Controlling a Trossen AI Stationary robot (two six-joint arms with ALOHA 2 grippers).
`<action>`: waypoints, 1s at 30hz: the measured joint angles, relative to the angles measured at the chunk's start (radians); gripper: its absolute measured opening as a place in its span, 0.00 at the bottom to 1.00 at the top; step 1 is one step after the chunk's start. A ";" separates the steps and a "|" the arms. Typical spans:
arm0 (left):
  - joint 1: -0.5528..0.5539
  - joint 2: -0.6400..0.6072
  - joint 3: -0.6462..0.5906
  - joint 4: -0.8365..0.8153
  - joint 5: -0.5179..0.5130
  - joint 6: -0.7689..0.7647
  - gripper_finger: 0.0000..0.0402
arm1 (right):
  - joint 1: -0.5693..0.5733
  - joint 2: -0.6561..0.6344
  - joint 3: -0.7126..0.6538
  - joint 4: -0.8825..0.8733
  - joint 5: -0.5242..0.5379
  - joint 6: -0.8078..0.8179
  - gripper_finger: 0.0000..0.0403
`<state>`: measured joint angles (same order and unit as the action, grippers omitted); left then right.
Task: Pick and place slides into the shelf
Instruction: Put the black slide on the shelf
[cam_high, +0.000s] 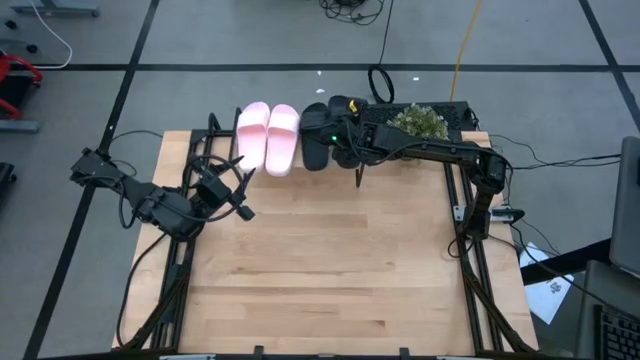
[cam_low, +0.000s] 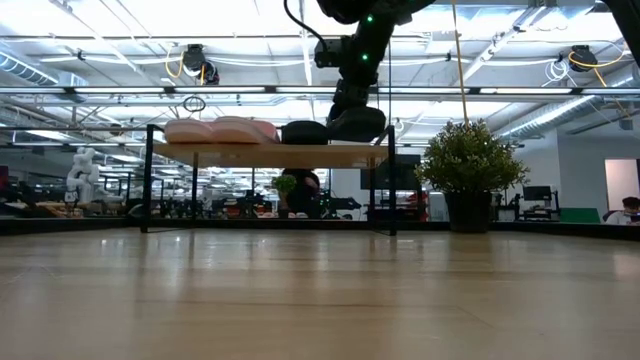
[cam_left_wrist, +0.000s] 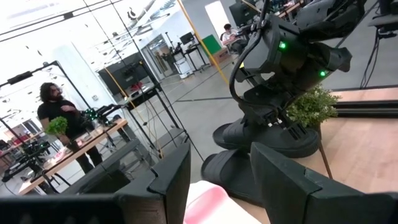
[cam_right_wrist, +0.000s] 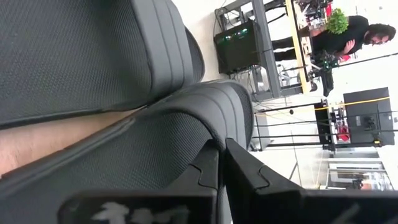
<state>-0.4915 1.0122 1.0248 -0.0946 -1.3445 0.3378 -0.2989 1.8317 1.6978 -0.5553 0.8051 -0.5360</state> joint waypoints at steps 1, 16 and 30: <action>0.000 0.000 0.000 0.008 0.000 0.001 0.44 | 0.000 0.000 0.000 0.000 0.000 0.001 0.00; 0.000 0.000 0.000 0.115 0.000 0.103 0.44 | 0.000 0.000 0.000 -0.013 -0.022 0.102 0.00; 0.000 0.000 0.000 0.115 0.000 0.105 0.44 | -0.003 -0.001 0.000 -0.064 -0.050 0.159 0.00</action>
<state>-0.4914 1.0122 1.0248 0.0200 -1.3441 0.4429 -0.3014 1.8307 1.6978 -0.6189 0.7551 -0.3772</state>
